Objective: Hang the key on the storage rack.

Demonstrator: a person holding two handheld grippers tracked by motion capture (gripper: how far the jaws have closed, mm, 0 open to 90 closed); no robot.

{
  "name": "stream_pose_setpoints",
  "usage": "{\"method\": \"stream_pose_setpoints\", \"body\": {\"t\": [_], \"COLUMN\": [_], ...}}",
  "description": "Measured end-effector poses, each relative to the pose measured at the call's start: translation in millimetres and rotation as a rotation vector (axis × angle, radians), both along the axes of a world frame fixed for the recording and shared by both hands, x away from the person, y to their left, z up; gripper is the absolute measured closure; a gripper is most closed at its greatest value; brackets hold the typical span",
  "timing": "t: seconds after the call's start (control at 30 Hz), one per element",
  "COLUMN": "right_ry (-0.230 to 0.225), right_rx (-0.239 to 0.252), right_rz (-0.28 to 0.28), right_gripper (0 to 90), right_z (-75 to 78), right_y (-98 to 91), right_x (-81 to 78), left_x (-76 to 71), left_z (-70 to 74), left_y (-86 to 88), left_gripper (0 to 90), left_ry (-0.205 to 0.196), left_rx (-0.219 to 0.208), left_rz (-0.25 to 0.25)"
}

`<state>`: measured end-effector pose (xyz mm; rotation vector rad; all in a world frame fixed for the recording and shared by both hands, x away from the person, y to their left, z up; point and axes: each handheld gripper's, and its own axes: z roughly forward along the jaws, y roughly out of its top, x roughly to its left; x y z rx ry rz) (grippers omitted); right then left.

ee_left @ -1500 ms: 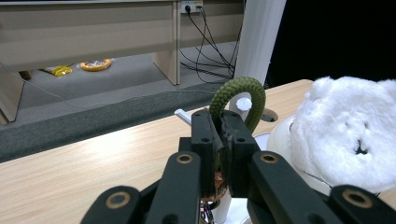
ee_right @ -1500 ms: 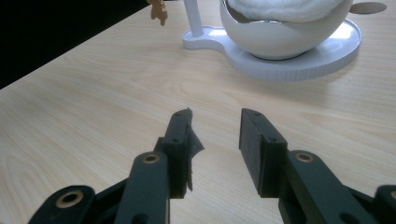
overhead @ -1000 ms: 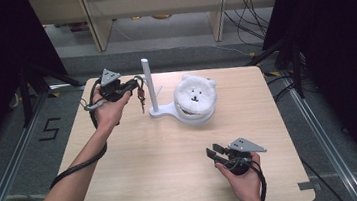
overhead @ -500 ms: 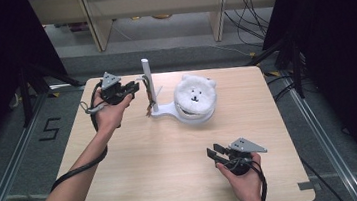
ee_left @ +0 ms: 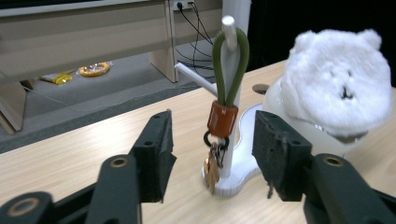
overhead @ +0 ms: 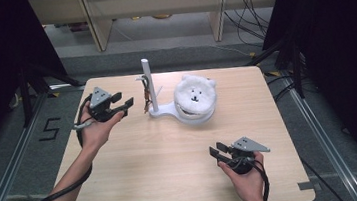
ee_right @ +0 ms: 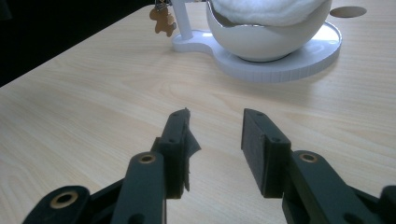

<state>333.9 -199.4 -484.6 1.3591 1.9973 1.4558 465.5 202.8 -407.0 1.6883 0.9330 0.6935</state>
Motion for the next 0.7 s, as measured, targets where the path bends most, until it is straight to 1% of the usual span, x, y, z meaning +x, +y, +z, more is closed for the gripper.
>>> {"method": "stream_pose_setpoints", "body": {"t": [0.03,0.07,0.1,0.13,0.17,0.2,0.23,0.27,0.3,0.33,0.37,0.4,0.43,0.47,0.5,0.53,0.57,0.6,0.63,0.67,0.7], "right_ry": [0.011,0.005,0.005,-0.019,-0.028,-0.013,-0.014,-0.024,-0.026,0.0,-0.013,-0.024,-0.03,-0.026,-0.026,-0.025,-0.025,-0.013,-0.002,-0.015,-0.015], "right_rx": [0.001,-0.011,-0.011,-0.029,-0.026,-0.014,-0.023,-0.029,-0.02,-0.016,-0.037,-0.021,-0.031,-0.022,-0.022,-0.025,-0.025,-0.021,-0.037,-0.031,-0.031], "right_rz": [-0.01,-0.009,-0.009,-0.001,-0.005,-0.02,-0.029,-0.03,-0.034,-0.046,-0.041,-0.032,-0.037,-0.046,-0.046,-0.053,-0.053,-0.068,-0.083,-0.056,-0.056], "right_gripper": [62.3,62.1,62.1,61.7,61.5,61.4,61.1,61.0,60.8,60.5,60.3,60.2,60.1,59.9,59.9,59.8,59.8,59.6,59.4,59.3,59.3], "right_z": [0.5,0.6,0.6,-0.1,-0.5,-0.1,-0.1,0.0,-0.6,0.0,-0.2,-1.4,-2.0,-1.9,-1.9,-2.5,-2.5,-3.9,-4.5,-6.0,-6.0], "right_y": [-0.3,-1.5,-1.5,-5.9,-7.0,-6.8,-8.3,-10.5,-11.6,-12.3,-15.8,-16.8,-18.0,-18.5,-18.5,-20.6,-20.6,-21.1,-21.7,-23.7,-23.7], "right_x": [-0.7,-0.1,-0.1,2.4,3.4,2.0,2.4,3.2,3.4,2.2,3.6,4.8,5.1,4.7,4.7,4.9,4.9,4.5,4.2,6.1,6.1], "left_x": [-4.1,-8.4,-8.4,-16.4,-16.4,-25.4,-25.4,-34.3,-38.6,-42.3,-42.3,-49.3,-52.9,-56.5,-56.5,-63.7,-63.7,-70.8,-75.3,-79.2,-79.2], "left_z": [-1.5,-3.2,-3.2,-7.9,-7.9,-12.0,-12.0,-17.0,-19.8,-22.8,-22.8,-28.3,-31.2,-34.3,-34.3,-41.3,-41.3,-50.2,-54.9,-60.4,-60.4], "left_y": [2.5,4.9,4.9,9.5,9.5,14.6,14.6,19.6,22.2,24.9,24.9,31.2,34.2,37.3,37.3,41.7,41.7,44.2,45.1,45.6,45.6], "left_gripper": [44.5,43.6,42.8,42.2,41.6,41.0,40.5,40.0,39.7,39.4,39.0,38.6,38.5,38.5,38.4,38.4,38.3,38.3,38.2,38.1,38.1], "left_ry": [-0.004,-0.006,-0.006,-0.012,-0.012,-0.015,-0.015,-0.019,-0.018,-0.019,-0.019,-0.014,-0.01,-0.007,-0.007,-0.005,-0.005,-0.002,0.002,0.0,0.0], "left_rx": [-0.004,-0.005,-0.005,-0.005,-0.005,0.006,0.006,0.008,0.011,0.013,0.013,0.013,0.006,0.009,0.009,0.016,0.016,0.004,0.007,0.004,0.004], "left_rz": [0.002,0.005,0.005,0.002,0.002,0.012,0.012,0.02,0.023,0.025,0.025,0.035,0.041,0.046,0.046,0.057,0.057,0.061,0.067,0.066,0.066]}}
